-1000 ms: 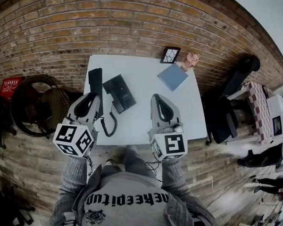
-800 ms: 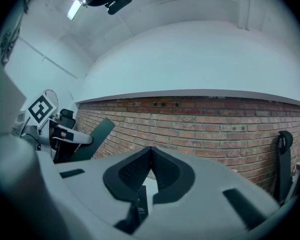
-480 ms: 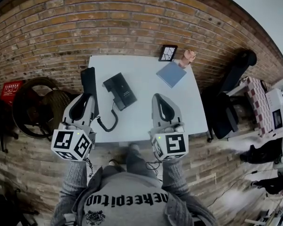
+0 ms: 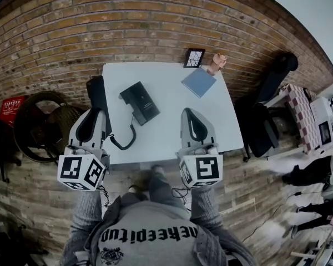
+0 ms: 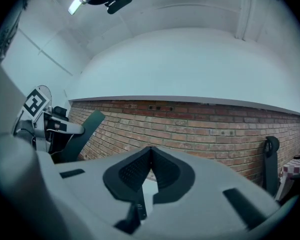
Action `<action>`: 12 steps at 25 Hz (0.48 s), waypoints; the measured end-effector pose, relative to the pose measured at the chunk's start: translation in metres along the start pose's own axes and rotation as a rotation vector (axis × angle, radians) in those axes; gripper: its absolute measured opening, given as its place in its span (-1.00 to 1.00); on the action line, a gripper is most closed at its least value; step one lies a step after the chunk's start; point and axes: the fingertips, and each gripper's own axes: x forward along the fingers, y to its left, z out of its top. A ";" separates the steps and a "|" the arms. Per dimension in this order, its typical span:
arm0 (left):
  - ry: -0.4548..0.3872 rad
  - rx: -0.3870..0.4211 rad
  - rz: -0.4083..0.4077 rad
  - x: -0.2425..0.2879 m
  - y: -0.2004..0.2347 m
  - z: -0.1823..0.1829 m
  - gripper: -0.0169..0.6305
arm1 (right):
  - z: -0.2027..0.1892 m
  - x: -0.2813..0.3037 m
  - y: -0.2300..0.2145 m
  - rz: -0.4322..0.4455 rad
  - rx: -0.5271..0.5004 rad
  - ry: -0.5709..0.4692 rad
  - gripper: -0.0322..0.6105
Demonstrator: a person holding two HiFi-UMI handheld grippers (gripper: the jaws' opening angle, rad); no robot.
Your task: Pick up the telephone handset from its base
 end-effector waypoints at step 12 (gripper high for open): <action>-0.033 0.007 -0.002 -0.011 0.002 0.004 -0.73 | 0.003 -0.010 0.004 -0.022 -0.008 -0.003 -0.89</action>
